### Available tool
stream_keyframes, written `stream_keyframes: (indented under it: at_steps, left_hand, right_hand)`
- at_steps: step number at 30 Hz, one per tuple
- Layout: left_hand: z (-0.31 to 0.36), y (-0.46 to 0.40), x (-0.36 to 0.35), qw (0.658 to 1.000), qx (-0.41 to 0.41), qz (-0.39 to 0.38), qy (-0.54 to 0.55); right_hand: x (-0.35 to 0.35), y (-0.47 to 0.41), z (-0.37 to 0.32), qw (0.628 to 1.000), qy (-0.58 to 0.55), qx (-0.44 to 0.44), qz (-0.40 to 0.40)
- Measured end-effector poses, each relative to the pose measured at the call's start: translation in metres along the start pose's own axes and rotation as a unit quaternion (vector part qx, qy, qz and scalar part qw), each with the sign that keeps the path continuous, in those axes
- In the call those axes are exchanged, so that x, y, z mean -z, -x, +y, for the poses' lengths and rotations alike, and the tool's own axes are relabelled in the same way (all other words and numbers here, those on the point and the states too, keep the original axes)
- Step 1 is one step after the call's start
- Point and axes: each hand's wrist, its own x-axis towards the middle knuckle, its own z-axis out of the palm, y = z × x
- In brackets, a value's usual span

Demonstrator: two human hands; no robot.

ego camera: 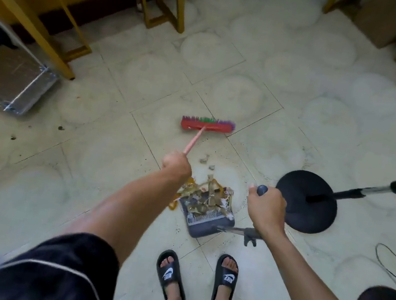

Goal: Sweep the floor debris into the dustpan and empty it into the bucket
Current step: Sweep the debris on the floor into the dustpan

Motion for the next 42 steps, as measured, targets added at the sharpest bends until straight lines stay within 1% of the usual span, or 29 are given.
stream_keyframes:
  at_steps: [1,4,5,7,9,12,14,15,17,21,24,27,30,32,35,37,39,42]
  left_hand:
    - [0.002,0.000,-0.013,0.999,-0.013,-0.015,-0.030]
    - [-0.004,0.022,-0.044,0.981,-0.038,-0.160,-0.099]
    - [-0.008,0.037,-0.044,0.974,-0.032,-0.188,-0.124]
    - [-0.021,0.062,-0.042,0.957,-0.008,-0.224,-0.183]
    - [-0.032,0.082,-0.035,0.950,0.007,-0.247,-0.194]
    - [-0.034,0.111,-0.026,0.915,0.007,-0.349,-0.201]
    - [-0.035,0.127,-0.016,0.890,-0.001,-0.393,-0.231]
    - [-0.038,0.133,-0.010,0.885,-0.005,-0.398,-0.240]
    - [-0.047,0.139,0.006,0.890,0.002,-0.386,-0.243]
    - [-0.074,0.153,0.033,0.918,0.014,-0.316,-0.240]
    - [-0.086,0.156,0.041,0.946,0.038,-0.246,-0.208]
    - [-0.094,0.143,0.043,0.965,0.048,-0.192,-0.175]
    - [-0.102,0.121,0.033,0.976,0.057,-0.162,-0.135]
    - [-0.106,0.106,0.017,0.981,0.074,-0.148,-0.105]
    - [-0.106,0.095,-0.014,0.979,0.109,-0.164,-0.056]
    - [-0.103,0.098,-0.036,0.969,0.113,-0.216,-0.041]
    - [-0.093,0.109,-0.051,0.952,0.105,-0.284,-0.050]
    - [-0.073,0.118,-0.045,0.940,0.074,-0.328,-0.061]
  right_hand:
    - [-0.004,-0.006,-0.004,1.000,-0.002,0.000,-0.004]
    - [-0.010,-0.017,-0.019,1.000,-0.001,-0.001,-0.024]
    - [-0.011,-0.018,-0.023,0.999,-0.007,0.002,-0.034]
    - [-0.009,-0.013,-0.028,0.997,0.002,0.022,-0.078]
    - [-0.006,-0.004,-0.030,0.990,0.037,0.060,-0.119]
    - [-0.004,0.004,-0.030,0.989,0.051,0.077,-0.118]
    - [-0.004,0.008,-0.030,0.987,0.065,0.087,-0.114]
    - [-0.004,0.010,-0.029,0.985,0.073,0.094,-0.124]
    - [-0.003,0.016,-0.024,0.977,0.082,0.117,-0.156]
    - [0.006,0.021,-0.016,0.948,0.092,0.157,-0.259]
    - [0.013,0.021,-0.012,0.943,0.114,0.161,-0.269]
    - [0.017,0.019,-0.005,0.929,0.144,0.173,-0.293]
    - [0.020,0.014,0.003,0.907,0.166,0.197,-0.334]
    - [0.023,0.007,0.004,0.882,0.198,0.230,-0.361]
    - [0.024,-0.003,0.003,0.845,0.237,0.270,-0.395]
    - [0.025,-0.009,0.001,0.834,0.247,0.293,-0.398]
    - [0.027,-0.014,0.001,0.837,0.248,0.305,-0.381]
    - [0.026,-0.016,0.002,0.852,0.253,0.303,-0.343]
